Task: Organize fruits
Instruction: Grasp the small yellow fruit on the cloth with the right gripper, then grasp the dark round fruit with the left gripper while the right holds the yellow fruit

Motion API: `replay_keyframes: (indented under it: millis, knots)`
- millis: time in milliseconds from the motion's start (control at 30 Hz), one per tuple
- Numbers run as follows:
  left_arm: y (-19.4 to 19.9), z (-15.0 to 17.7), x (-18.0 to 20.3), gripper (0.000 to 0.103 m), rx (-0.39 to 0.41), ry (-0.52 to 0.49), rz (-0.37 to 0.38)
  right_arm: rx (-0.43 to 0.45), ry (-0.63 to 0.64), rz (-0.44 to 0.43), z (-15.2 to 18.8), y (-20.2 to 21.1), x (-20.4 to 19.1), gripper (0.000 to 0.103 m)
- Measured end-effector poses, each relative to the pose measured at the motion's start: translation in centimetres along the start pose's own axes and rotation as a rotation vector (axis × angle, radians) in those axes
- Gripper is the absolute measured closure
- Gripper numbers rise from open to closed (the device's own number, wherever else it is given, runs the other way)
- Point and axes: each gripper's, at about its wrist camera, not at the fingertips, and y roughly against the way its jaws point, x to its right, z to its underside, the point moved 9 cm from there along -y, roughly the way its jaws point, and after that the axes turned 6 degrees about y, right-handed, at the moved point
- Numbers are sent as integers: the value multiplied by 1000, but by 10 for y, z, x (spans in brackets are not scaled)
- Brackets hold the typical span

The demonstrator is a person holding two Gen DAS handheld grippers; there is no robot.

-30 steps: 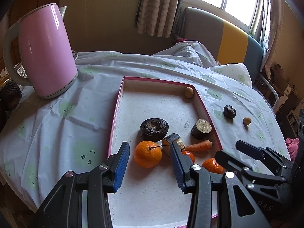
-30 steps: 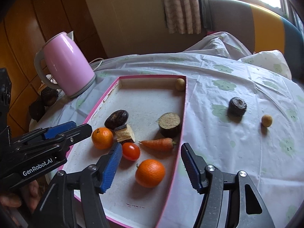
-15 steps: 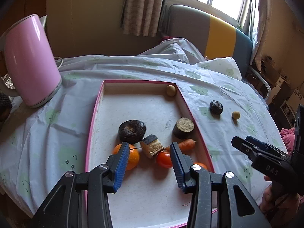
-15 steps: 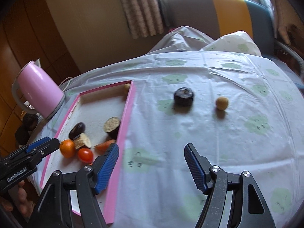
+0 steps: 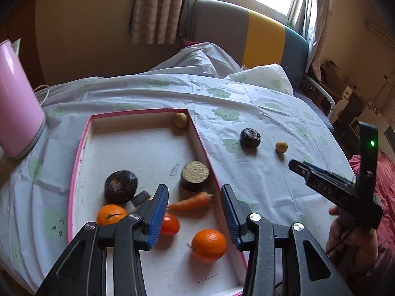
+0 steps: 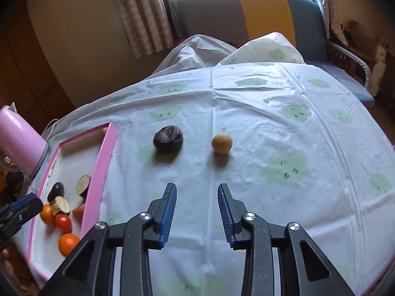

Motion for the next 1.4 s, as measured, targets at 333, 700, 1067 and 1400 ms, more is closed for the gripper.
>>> replay_keyframes:
  millis: [333, 700, 1067, 1400]
  knots:
    - [-31, -15, 30, 58, -39, -46, 6, -24, 24, 53, -30, -49, 20, 68]
    - [-66, -35, 62, 58, -84, -42, 52, -22, 35, 34, -26, -48, 25, 77]
    - [-117, -48, 97, 48, -153, -49, 39, -20, 15, 21, -8, -35, 36, 77]
    - [-159, -55, 114, 41, -196, -39, 15, -13, 18, -1, -6, -37, 36, 77]
